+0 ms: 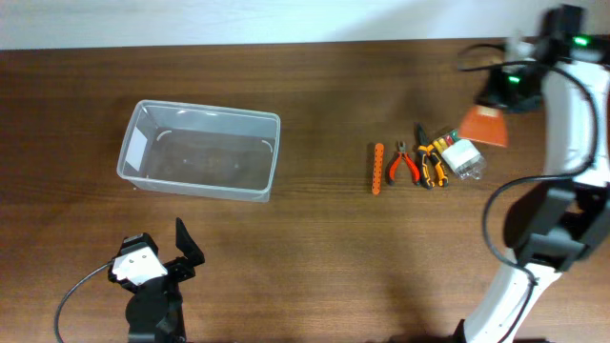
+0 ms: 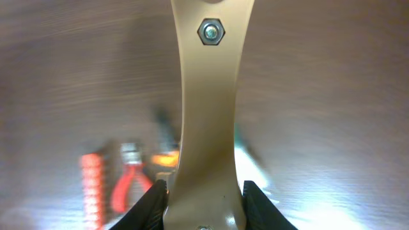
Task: Pack container
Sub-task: 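Lift the scraper with the right gripper and lower it into the container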
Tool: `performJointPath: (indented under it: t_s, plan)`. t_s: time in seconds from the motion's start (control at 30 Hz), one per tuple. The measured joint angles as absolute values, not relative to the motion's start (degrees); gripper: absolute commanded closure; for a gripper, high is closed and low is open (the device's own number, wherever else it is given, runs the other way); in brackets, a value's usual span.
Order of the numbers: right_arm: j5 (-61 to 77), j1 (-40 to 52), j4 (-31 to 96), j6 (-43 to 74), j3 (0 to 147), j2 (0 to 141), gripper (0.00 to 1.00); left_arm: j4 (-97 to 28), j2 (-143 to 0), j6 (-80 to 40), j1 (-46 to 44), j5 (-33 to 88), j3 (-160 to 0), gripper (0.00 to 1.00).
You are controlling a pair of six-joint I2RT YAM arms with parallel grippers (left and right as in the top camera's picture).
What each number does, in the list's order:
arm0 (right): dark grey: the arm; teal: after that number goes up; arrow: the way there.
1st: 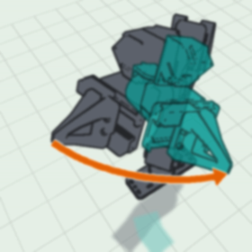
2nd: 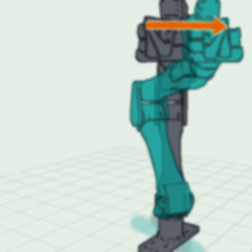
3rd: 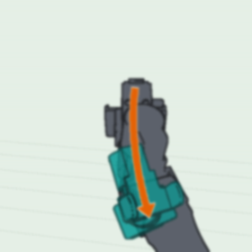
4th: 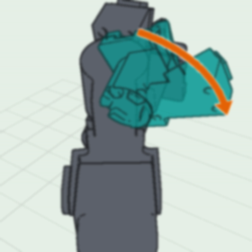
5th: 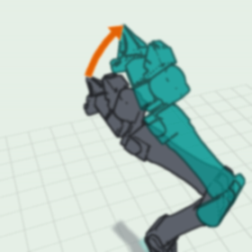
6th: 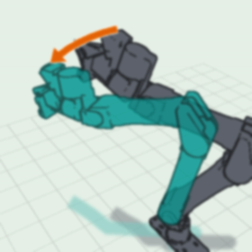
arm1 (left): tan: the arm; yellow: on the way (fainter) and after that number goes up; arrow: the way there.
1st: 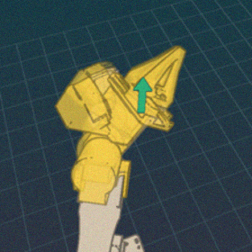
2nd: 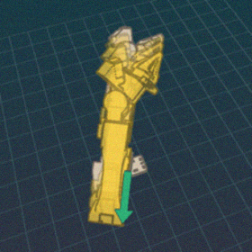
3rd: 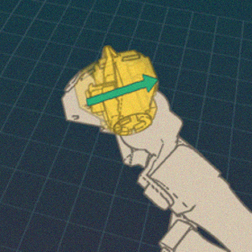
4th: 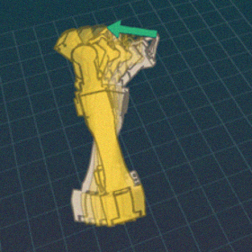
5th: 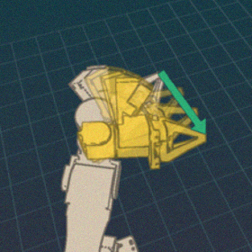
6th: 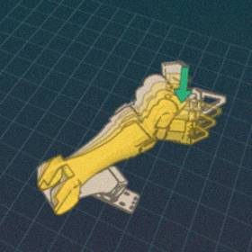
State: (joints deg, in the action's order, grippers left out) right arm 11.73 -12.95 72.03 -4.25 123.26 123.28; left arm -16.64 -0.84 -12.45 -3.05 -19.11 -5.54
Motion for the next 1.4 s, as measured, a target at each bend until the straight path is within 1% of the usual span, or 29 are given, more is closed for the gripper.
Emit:
performJointPath:
  t_s: [0.17, 0.27, 0.5, 0.67, 0.8, 0.87, 1.13, 1.2, 1.23, 1.27, 1.3, 1.4]
  plan:
    - [12.23, 0.36, 71.99, -4.03, 123.96, 123.28, 0.73, -16.67, -0.84, -12.45, -3.05, -19.11, -5.54, 0.01]
    - [12.43, 8.32, 69.32, -2.74, 123.96, 123.28, 0.73, -16.67, -0.84, -12.45, -3.05, -19.09, -5.54, 0.01]
    - [12.51, 25.65, 56.23, -1.76, 123.96, 123.28, 0.72, -16.64, -0.84, -12.45, -3.05, -19.09, -5.54, 0.01]
    - [12.82, 36.58, 45.15, -4.82, 123.52, 123.28, 0.72, -16.64, -0.84, -12.45, -3.05, -19.11, -5.54, 0.01]
    - [13.04, 41.65, 43.05, -9.23, 123.42, 123.85, 0.72, -16.64, -0.84, -12.45, -3.05, -19.11, -5.54, 0.01]
    - [13.06, 42.78, 42.74, -10.59, 123.42, 125.16, 0.72, -16.64, -0.84, -12.45, -3.05, -19.11, -5.54, 0.01]
    - [13.3, 41.76, 43.48, -16.64, 122.74, 135.9, 0.71, -16.64, -0.84, -12.45, -3.05, -19.11, -5.54, 0.01]
    - [13.43, 41.6, 44.29, -17.67, 122.54, 137.16, 0.62, -16.64, -0.84, -12.45, -3.05, -19.11, -5.54, 0.01]
    - [13.47, 41.6, 44.62, -17.93, 122.52, 137.47, 0.52, -16.64, -0.84, -12.45, -3.05, -19.11, -5.54, 0.01]
    - [13.47, 41.6, 45.1, -18.48, 122.5, 137.56, 0.34, -16.64, -0.84, -12.45, -3.05, -19.11, -5.54, 0.01]
    - [13.63, 41.6, 45.63, -18.22, 122.5, 137.56, 0.01, -16.64, -0.84, -12.45, -3.05, -19.11, -5.54, 0.01]
    - [13.65, 41.6, 47.44, -18.74, 122.5, 137.53, 0.01, -16.67, -0.84, -12.45, -3.05, -19.11, -5.54, 0.01]
